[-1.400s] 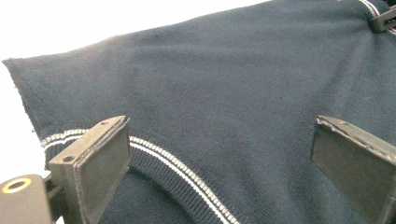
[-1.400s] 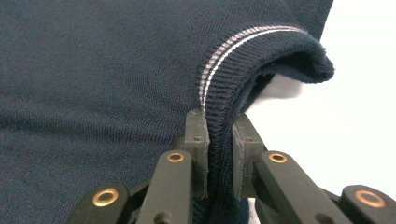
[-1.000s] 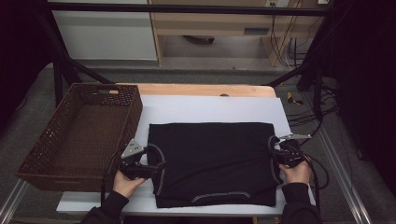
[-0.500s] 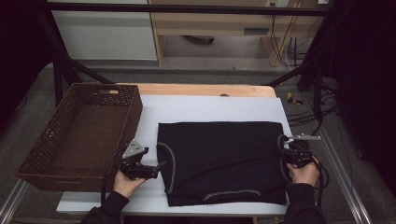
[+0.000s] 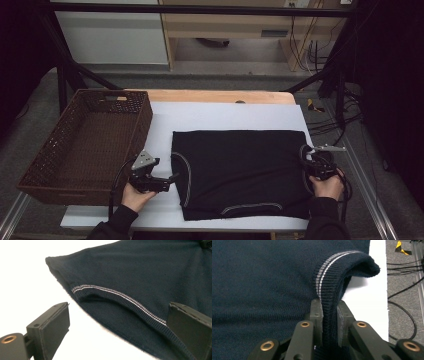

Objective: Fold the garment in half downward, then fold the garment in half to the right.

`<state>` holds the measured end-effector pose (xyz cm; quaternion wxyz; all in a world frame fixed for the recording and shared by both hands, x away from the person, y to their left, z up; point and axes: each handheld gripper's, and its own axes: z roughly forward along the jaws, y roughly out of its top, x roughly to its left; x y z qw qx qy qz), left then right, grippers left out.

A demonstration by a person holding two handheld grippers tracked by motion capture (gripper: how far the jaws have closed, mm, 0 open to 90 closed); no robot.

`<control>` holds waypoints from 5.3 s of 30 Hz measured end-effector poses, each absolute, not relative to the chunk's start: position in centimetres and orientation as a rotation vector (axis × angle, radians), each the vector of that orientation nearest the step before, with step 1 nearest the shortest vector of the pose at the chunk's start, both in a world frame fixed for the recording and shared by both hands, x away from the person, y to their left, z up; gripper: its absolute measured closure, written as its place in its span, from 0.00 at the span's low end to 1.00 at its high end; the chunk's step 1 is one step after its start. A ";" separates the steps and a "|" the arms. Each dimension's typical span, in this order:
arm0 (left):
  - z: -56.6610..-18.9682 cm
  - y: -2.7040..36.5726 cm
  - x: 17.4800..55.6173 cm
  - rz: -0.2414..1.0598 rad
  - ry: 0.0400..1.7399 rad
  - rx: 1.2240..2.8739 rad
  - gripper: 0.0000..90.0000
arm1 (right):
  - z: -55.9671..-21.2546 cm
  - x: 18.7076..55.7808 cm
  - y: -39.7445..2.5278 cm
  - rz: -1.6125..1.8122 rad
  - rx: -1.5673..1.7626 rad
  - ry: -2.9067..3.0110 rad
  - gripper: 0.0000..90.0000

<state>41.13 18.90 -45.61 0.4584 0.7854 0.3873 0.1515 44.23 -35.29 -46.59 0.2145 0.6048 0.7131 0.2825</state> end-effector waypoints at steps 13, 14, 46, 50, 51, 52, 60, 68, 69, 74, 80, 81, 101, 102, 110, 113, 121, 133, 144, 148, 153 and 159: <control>-45.5 18.9 41.3 0.369 0.956 1.933 0.05 | -46.2 43.5 -34.8 0.787 1.586 1.921 0.49; -45.5 18.9 41.3 0.369 0.956 1.933 0.05 | -46.1 43.3 -34.8 0.808 1.583 1.912 0.45; -44.1 17.7 42.1 0.361 0.950 1.947 0.05 | -44.2 41.2 -27.0 1.265 1.292 2.104 0.01; -43.8 17.4 42.3 0.360 0.949 1.950 0.05 | -44.1 40.9 -26.1 1.260 1.262 2.122 0.00; -43.7 17.3 42.4 0.362 0.948 1.950 0.05 | -44.1 40.8 -25.9 1.258 1.259 2.122 0.00; -43.7 17.3 42.5 0.361 0.949 1.948 0.05 | -44.1 40.7 -25.7 1.257 1.257 2.127 0.00; -43.1 17.2 44.2 0.365 0.970 1.950 0.05 | -44.1 40.2 -24.8 1.274 1.230 2.151 0.00; -43.0 16.7 45.6 0.366 0.985 1.951 0.05 | -44.1 40.0 -24.2 1.277 1.219 2.158 0.00; -43.0 16.7 45.8 0.369 0.987 1.950 0.05 | -44.2 40.0 -24.2 1.273 1.217 2.159 0.00; -43.0 16.6 46.4 0.360 1.001 1.942 0.05 | -44.2 40.0 -24.1 1.274 1.223 2.161 0.00; -43.1 16.6 47.3 0.362 1.017 1.932 0.05 | -44.2 40.0 -24.1 1.276 1.225 2.160 0.00; -43.1 16.6 47.5 0.365 1.021 1.929 0.05 | -44.2 40.0 -24.1 1.278 1.226 2.160 0.00; -45.1 16.8 51.3 0.424 1.160 1.914 0.07 | -44.4 40.1 -23.9 1.274 1.218 2.170 0.00; -45.3 16.8 51.4 0.431 1.168 1.919 0.07 | -44.4 40.1 -23.9 1.273 1.219 2.170 0.00; -46.7 16.6 52.4 0.428 1.196 1.944 0.16 | -44.4 40.0 -23.9 1.282 1.214 2.169 0.00; -47.1 16.4 52.7 0.444 1.196 1.960 0.21 | -44.4 40.1 -23.8 1.284 1.212 2.170 0.00; -47.3 16.0 53.6 0.434 1.218 2.011 0.36 | -44.4 40.0 -23.8 1.309 1.211 2.167 0.00; -47.6 15.9 54.5 0.416 1.245 2.015 0.62 | -44.3 40.0 -23.2 1.329 1.171 2.206 0.00; -47.4 15.3 54.4 0.405 1.216 2.057 0.88 | -44.3 39.5 -20.9 1.227 1.103 2.271 0.00; -47.4 14.9 54.1 0.452 1.202 2.080 0.89 | -44.2 39.1 -19.5 1.237 1.100 2.292 0.00; -47.4 15.0 54.2 0.437 1.210 2.073 0.90 | -44.1 38.5 -17.7 1.267 1.098 2.286 0.00; -47.5 15.0 54.2 0.443 1.200 2.073 0.90 | -44.2 37.7 -15.1 1.293 1.097 2.300 0.00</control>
